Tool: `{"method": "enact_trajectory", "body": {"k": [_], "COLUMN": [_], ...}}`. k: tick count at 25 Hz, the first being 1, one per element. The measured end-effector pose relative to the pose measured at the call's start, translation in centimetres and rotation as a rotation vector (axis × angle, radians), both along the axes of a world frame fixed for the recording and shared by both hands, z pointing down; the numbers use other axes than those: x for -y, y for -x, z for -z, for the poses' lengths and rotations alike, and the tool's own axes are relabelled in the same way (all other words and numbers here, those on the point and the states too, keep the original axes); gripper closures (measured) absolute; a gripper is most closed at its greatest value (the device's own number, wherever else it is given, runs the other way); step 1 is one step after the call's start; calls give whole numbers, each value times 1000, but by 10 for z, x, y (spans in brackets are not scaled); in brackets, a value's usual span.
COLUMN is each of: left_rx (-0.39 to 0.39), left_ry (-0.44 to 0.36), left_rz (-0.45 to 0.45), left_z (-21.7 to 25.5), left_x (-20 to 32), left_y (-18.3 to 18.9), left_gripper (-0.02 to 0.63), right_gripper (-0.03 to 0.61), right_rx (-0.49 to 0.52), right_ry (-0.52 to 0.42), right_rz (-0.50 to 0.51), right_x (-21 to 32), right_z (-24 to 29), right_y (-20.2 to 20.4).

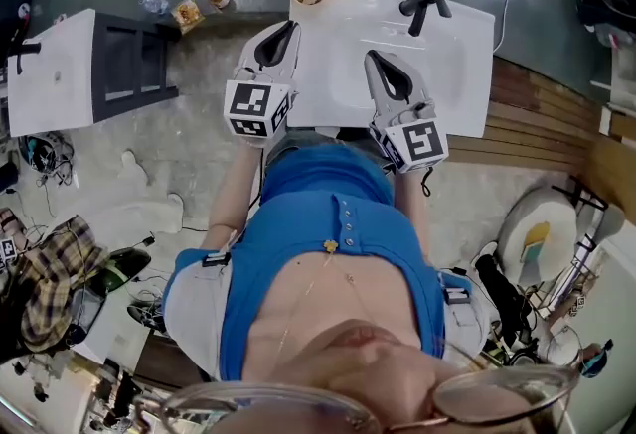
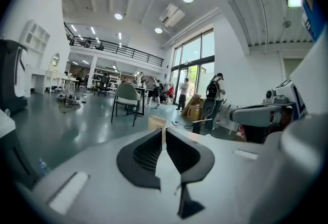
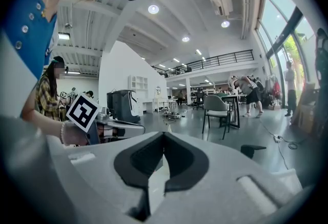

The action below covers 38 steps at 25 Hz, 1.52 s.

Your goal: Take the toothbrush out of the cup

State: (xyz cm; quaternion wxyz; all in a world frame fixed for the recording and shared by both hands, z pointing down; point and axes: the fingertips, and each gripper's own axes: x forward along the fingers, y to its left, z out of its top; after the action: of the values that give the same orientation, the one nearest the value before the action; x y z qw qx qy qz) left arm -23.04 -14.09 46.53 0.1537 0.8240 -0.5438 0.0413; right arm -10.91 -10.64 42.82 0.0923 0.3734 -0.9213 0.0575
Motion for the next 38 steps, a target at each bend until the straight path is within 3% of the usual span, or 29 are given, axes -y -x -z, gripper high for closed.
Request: {"method": "enact_trajectory", "body": {"k": [16,23,28,30,38], "left_rx": [84,131,152,160,173], "left_ry": [74,101,130,133,99], "left_rz": [-11,-60,-98,-99,-97], "left_z": [-47,-63,-78,-81,-70], "left_x": [54,74,81,82,79], "left_y": [-17,-27,-30,-30,-28], "left_gripper": [478,430,430,462,502], "right_gripper": [577,577,577,577,577], "right_rx": [-28,-36,-34,-35,-30], "right_ry": [1,19,20,22,23], "right_rz": [-90,-131,-139,-144,-143], "right_x": [20,22,19,19,16], "right_z": [-2,-7,-9,-10,-10], "right_y": [-56,-70,-73,-74,-78]}}
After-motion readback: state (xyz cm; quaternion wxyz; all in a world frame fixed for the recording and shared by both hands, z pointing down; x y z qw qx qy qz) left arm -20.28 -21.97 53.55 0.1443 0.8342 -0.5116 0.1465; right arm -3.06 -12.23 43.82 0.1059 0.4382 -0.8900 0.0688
